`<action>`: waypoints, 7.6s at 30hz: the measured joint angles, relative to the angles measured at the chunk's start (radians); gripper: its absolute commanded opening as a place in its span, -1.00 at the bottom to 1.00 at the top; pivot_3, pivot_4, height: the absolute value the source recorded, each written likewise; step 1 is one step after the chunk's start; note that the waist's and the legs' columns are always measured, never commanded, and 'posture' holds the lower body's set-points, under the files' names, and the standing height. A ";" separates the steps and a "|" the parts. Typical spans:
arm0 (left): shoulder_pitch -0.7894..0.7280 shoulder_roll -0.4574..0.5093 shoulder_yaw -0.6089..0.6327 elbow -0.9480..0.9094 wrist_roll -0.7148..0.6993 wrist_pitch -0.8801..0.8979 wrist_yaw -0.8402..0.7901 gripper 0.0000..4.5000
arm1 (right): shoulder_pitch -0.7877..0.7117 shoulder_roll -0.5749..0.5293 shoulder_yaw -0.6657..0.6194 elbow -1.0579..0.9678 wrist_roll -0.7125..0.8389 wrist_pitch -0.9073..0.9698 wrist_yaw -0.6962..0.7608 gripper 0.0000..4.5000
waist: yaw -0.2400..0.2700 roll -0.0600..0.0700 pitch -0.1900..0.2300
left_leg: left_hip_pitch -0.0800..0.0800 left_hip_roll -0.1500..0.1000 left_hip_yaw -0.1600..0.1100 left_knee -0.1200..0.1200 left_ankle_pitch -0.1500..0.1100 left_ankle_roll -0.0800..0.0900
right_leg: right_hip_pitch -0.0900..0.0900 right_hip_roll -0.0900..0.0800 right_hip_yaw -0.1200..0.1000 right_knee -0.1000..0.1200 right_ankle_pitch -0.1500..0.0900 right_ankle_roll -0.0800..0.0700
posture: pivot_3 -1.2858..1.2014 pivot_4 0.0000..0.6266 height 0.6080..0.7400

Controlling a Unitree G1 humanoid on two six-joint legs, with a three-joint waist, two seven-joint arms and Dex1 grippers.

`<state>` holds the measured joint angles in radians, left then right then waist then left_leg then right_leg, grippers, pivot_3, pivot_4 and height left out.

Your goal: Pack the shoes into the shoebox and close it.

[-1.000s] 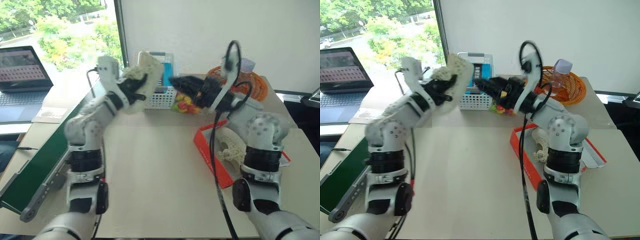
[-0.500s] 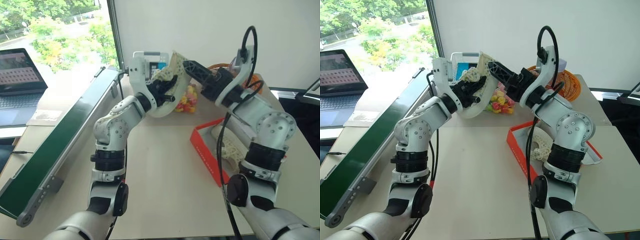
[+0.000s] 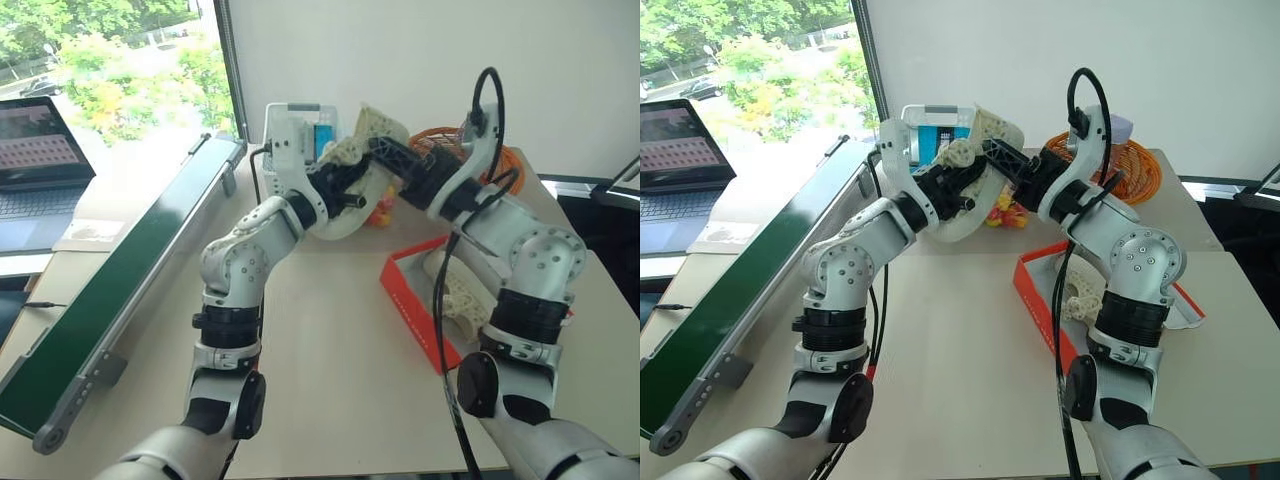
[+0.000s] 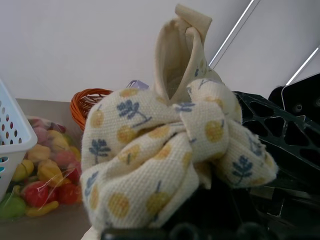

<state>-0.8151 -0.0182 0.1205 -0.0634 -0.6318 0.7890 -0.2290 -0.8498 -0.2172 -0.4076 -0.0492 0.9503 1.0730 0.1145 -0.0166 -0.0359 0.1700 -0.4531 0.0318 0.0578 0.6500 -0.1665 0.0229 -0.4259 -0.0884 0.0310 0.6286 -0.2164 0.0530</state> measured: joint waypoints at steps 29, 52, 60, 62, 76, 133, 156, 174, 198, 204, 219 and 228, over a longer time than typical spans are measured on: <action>0.283 0.440 -0.156 -0.083 0.042 0.015 -0.431 0.23 | -0.179 -0.798 0.376 0.148 -0.125 0.094 0.679 -0.70 | 0.009 0.005 0.003 | -0.003 0.000 0.001 -0.005 -0.001 0.001 | -0.002 -0.001 0.000 -0.006 -0.001 -0.001 | 0.03 -0.52 1.00; 0.374 0.412 -0.164 -0.211 0.054 0.012 -0.375 0.23 | -0.135 -0.826 0.690 0.475 -0.547 -0.345 1.426 -0.70 | 0.004 0.005 0.003 | 0.002 0.000 0.003 -0.001 0.000 0.000 | 0.000 0.000 0.004 -0.003 -0.002 0.000 | 0.03 -0.52 1.00; 0.389 0.417 -0.155 -0.236 0.045 0.031 -0.355 0.23 | -0.140 -0.756 0.710 0.631 -0.662 -0.444 1.436 -0.70 | 0.005 0.005 0.003 | 0.002 0.000 0.003 -0.001 0.000 0.000 | 0.000 0.000 0.004 -0.002 -0.001 0.000 | 0.03 -0.52 1.00; 0.389 0.420 -0.154 -0.236 0.044 0.038 -0.352 0.23 | -0.134 -0.728 0.711 0.670 -0.685 -0.459 1.435 -0.70 | 0.005 0.005 0.003 | 0.003 0.000 0.003 0.000 0.000 0.000 | 0.000 0.000 0.004 -0.002 -0.001 0.000 | 0.03 -0.52 1.00; 0.383 0.420 -0.153 -0.242 0.042 0.046 -0.337 0.23 | -0.097 -0.575 0.707 0.961 -0.792 -0.522 1.416 -0.70 | 0.006 0.005 0.003 | 0.006 -0.001 0.003 0.000 0.000 0.000 | 0.004 0.000 0.004 -0.001 -0.001 0.000 | 0.03 -0.52 1.00; 0.383 0.421 -0.145 -0.293 0.043 0.066 -0.307 0.23 | 0.160 -0.423 0.948 0.716 -1.442 -1.078 0.750 -0.70 | 0.001 -0.025 -0.054 | 0.028 0.021 0.004 -0.011 -0.009 -0.013 | 0.031 -0.010 -0.020 -0.038 -0.011 -0.008 | 0.03 -0.52 1.00; 0.349 0.408 -0.172 -0.278 0.044 0.066 -0.313 0.23 | 0.204 -0.338 0.639 0.547 -1.151 -0.649 0.992 0.99 | -0.020 -0.025 -0.058 | 0.027 0.052 0.034 -0.024 -0.009 -0.026 | 0.011 0.001 -0.040 -0.017 -0.004 -0.029 | 0.03 -0.52 1.00; 0.299 0.434 -0.239 -0.190 0.087 0.017 -0.426 0.23 | 0.133 -0.598 0.497 -0.086 -0.885 -0.018 1.094 0.99 | 0.020 0.004 -0.023 | 0.013 0.045 0.032 -0.020 -0.010 -0.024 | -0.002 -0.002 -0.036 -0.016 -0.008 -0.023 | 0.03 -0.52 1.00; 0.181 0.498 -0.431 -0.067 0.221 -0.171 -0.790 0.23 | 1.141 -0.668 -0.474 -0.282 -0.732 0.181 0.981 -0.95 | 0.041 0.005 -0.020 | 0.010 0.041 0.025 -0.003 -0.012 -0.020 | 0.004 -0.004 -0.036 -0.012 -0.013 -0.016 | 0.03 -0.52 1.00; 0.195 0.537 -0.424 -0.130 0.225 -0.153 -0.796 0.23 | 1.090 -0.572 -0.354 -0.109 -0.737 -0.046 0.846 -0.95 | 0.018 0.002 -0.019 | 0.016 0.035 0.021 -0.003 -0.010 -0.019 | 0.005 -0.002 -0.028 -0.008 -0.011 -0.016 | 0.03 -0.52 1.00; 0.233 0.636 -0.315 -0.345 0.135 0.047 -0.708 0.23 | 0.816 -0.520 -0.071 0.495 -0.784 -0.659 0.669 -0.95 | 0.007 0.004 -0.018 | 0.020 0.033 0.025 -0.003 -0.010 -0.018 | 0.004 -0.001 -0.019 -0.004 -0.012 -0.015 | 0.03 -0.52 1.00; 0.236 0.651 -0.290 -0.396 0.094 0.110 -0.658 0.23 | 0.676 -0.510 -0.031 0.726 -0.786 -0.899 0.596 -0.95 | 0.003 0.004 -0.018 | 0.022 0.033 0.026 -0.003 -0.010 -0.018 | 0.005 0.000 -0.017 -0.003 -0.008 -0.008 | 0.03 -0.52 1.00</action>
<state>-0.5796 0.6331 -0.1694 -0.4591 -0.5375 0.8991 -0.8874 -0.1741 -0.7273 -0.4388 0.6770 0.1640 0.1739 0.7107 -0.0138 -0.0321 0.1516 -0.4314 0.0645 0.0838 0.6466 -0.1766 0.0051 -0.4208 -0.0885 0.0139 0.6254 -0.2244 0.0448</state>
